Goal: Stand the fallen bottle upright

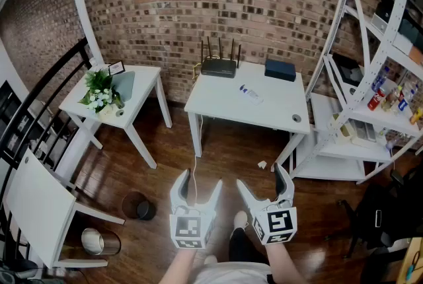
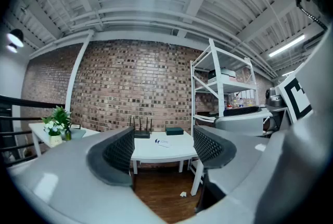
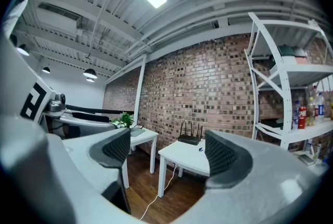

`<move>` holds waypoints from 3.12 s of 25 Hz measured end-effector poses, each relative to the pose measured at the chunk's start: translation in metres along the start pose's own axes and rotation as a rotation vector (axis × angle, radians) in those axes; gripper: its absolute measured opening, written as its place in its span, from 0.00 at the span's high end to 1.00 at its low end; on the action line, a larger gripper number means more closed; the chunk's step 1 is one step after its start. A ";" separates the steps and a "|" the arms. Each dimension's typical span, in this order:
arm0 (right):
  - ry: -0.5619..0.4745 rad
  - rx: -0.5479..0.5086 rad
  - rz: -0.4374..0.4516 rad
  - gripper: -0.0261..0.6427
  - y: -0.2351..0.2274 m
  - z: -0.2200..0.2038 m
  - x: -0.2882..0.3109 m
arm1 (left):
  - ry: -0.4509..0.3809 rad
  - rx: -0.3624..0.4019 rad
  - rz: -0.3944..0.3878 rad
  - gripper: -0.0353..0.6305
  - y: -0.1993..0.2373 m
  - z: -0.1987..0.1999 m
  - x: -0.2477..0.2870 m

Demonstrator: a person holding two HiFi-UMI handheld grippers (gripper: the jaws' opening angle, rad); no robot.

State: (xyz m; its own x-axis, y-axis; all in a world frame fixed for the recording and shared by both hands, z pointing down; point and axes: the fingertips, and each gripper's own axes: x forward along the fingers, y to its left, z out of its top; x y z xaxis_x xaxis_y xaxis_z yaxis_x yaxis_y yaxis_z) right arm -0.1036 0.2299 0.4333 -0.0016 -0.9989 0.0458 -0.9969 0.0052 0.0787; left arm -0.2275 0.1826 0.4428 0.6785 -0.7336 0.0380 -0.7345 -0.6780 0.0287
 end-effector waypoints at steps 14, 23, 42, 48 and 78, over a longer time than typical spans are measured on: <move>-0.062 0.051 -0.066 0.31 -0.210 0.024 0.159 | -0.026 0.030 0.005 0.42 -0.024 0.042 0.228; -0.014 0.131 -0.034 0.31 -0.261 -0.006 0.205 | 0.061 0.048 -0.003 0.43 -0.036 0.018 0.297; 0.002 0.063 -0.145 0.31 -0.326 0.019 0.427 | -0.023 -0.006 -0.152 0.45 0.074 0.045 0.532; 0.046 0.100 -0.173 0.31 -0.348 -0.011 0.468 | 0.007 -0.095 -0.120 0.45 0.122 0.032 0.572; 0.846 0.017 0.329 0.39 -0.332 -0.316 0.600 | 0.113 -0.139 0.138 0.48 0.191 -0.025 0.583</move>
State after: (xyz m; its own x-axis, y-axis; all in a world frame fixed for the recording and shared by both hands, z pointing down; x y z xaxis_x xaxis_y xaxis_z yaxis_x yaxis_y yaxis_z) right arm 0.2509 -0.3565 0.7495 -0.2351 -0.5800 0.7800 -0.9573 0.2773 -0.0824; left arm 0.0278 -0.3737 0.4955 0.5723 -0.8038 0.1622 -0.8194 -0.5525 0.1528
